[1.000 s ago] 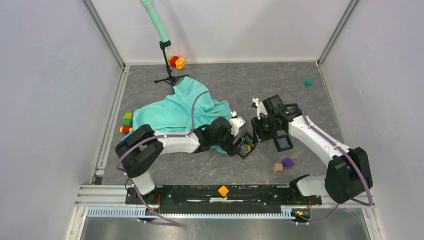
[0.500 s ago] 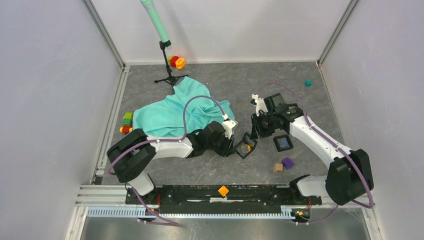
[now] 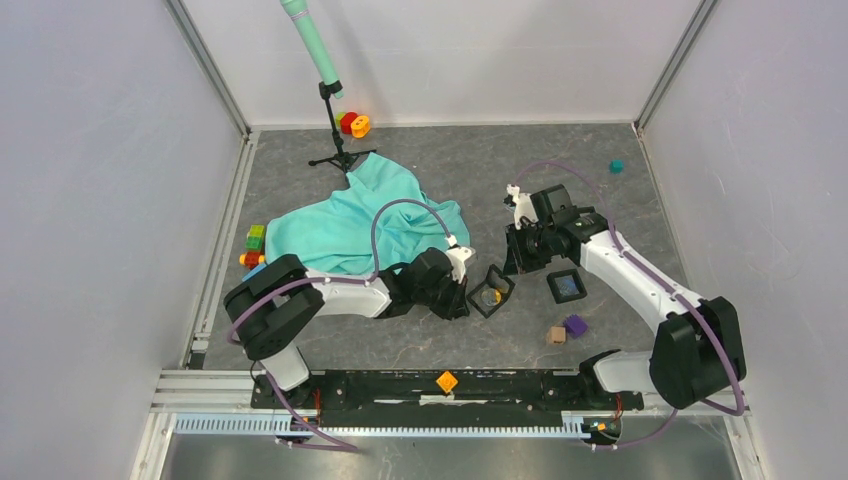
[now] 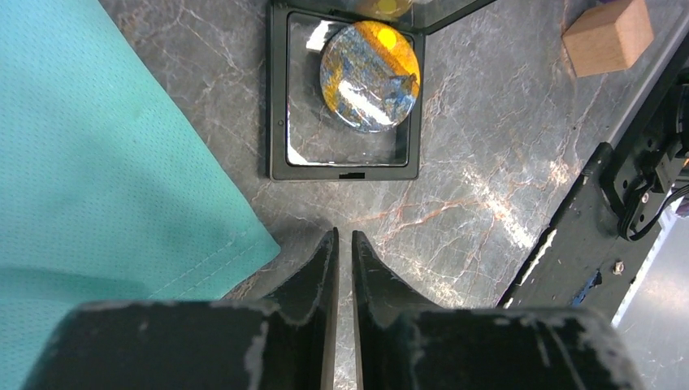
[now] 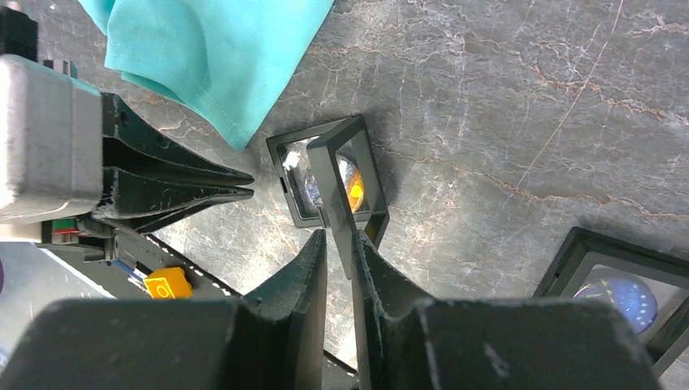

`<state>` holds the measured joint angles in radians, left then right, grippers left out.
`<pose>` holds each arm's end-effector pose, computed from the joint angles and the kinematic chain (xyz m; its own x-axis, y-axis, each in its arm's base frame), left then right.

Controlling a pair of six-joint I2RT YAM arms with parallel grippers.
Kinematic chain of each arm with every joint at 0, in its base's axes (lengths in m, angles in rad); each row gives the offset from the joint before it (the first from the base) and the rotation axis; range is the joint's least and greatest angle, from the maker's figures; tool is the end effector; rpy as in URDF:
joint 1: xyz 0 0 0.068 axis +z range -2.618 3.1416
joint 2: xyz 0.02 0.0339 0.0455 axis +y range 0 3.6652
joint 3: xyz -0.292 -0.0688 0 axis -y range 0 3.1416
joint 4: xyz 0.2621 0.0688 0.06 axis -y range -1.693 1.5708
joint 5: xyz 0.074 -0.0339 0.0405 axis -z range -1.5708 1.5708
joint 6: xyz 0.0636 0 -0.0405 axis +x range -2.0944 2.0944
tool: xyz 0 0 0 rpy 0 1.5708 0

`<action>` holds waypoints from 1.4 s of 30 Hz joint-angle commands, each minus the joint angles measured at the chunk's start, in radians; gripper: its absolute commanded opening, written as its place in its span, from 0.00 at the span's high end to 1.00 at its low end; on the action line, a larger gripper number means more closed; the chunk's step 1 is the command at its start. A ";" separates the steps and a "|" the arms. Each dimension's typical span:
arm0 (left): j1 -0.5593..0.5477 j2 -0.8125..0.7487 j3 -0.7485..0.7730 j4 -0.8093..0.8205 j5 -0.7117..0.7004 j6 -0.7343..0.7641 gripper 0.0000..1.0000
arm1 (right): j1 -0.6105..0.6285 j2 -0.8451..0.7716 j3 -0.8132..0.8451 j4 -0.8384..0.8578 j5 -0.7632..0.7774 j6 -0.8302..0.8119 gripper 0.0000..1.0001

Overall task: Remove the brooch from the garment
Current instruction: Close the brooch box at the center of the board, then move the brooch box to the center of the board.

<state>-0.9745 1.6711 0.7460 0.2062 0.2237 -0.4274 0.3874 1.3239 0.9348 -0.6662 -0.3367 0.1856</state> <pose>0.1889 -0.3035 0.1412 -0.7099 0.3262 -0.6243 0.6662 0.5985 -0.4449 0.2513 0.1252 0.2361 -0.8854 -0.1731 -0.4315 -0.3500 0.8591 0.3735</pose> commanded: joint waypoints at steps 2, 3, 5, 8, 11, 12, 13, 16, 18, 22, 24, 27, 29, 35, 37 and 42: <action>-0.012 0.022 -0.012 0.056 0.013 -0.053 0.85 | -0.004 0.018 -0.003 0.041 -0.010 -0.008 0.79; -0.013 0.026 -0.013 0.058 0.011 -0.054 0.85 | -0.004 0.020 -0.008 0.046 -0.011 -0.007 0.79; -0.013 0.037 -0.010 0.066 0.012 -0.057 0.86 | -0.004 0.028 -0.016 0.053 -0.016 -0.007 0.80; -0.016 0.056 -0.001 0.075 0.007 -0.062 0.87 | -0.004 0.038 -0.024 0.060 -0.022 -0.009 0.81; -0.018 0.071 0.002 0.084 -0.014 -0.061 0.88 | -0.004 0.039 -0.036 0.068 -0.029 -0.009 0.82; -0.019 0.077 0.004 0.084 -0.020 -0.060 0.88 | -0.004 0.039 -0.040 0.068 -0.035 -0.008 0.82; -0.019 0.083 0.008 0.084 -0.025 -0.058 0.88 | -0.005 0.039 -0.046 0.069 -0.045 -0.008 0.82; -0.019 0.100 0.016 0.084 -0.040 -0.056 0.89 | -0.004 0.029 -0.063 0.077 -0.076 -0.005 0.85; -0.019 0.116 0.022 0.091 -0.050 -0.053 0.89 | -0.004 0.018 -0.074 0.080 -0.089 -0.002 0.87; -0.019 0.153 0.027 0.122 -0.062 -0.058 0.90 | -0.003 0.002 -0.105 0.093 -0.120 0.006 0.92; -0.018 0.169 0.027 0.140 -0.065 -0.064 0.90 | 0.001 -0.008 -0.131 0.111 -0.148 0.018 0.94; -0.019 0.183 0.036 0.148 -0.068 -0.065 0.90 | 0.014 -0.030 -0.171 0.140 -0.169 0.039 0.94; -0.019 0.188 0.041 0.148 -0.073 -0.065 0.90 | 0.018 -0.036 -0.184 0.145 -0.165 0.040 0.93; -0.018 0.113 0.003 0.140 -0.099 -0.063 0.90 | 0.019 -0.062 -0.192 0.144 -0.125 0.036 0.92; -0.016 0.041 -0.016 0.090 -0.123 -0.049 0.90 | 0.033 -0.079 -0.203 0.165 -0.105 0.050 0.91; -0.010 -0.202 -0.043 -0.114 -0.219 -0.014 0.88 | 0.120 -0.113 -0.246 0.261 -0.032 0.130 0.91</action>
<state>-0.9901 1.6646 0.7143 0.2672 0.1143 -0.4755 0.4480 1.2469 0.7162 -0.5072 -0.4339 0.2481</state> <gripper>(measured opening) 0.108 0.086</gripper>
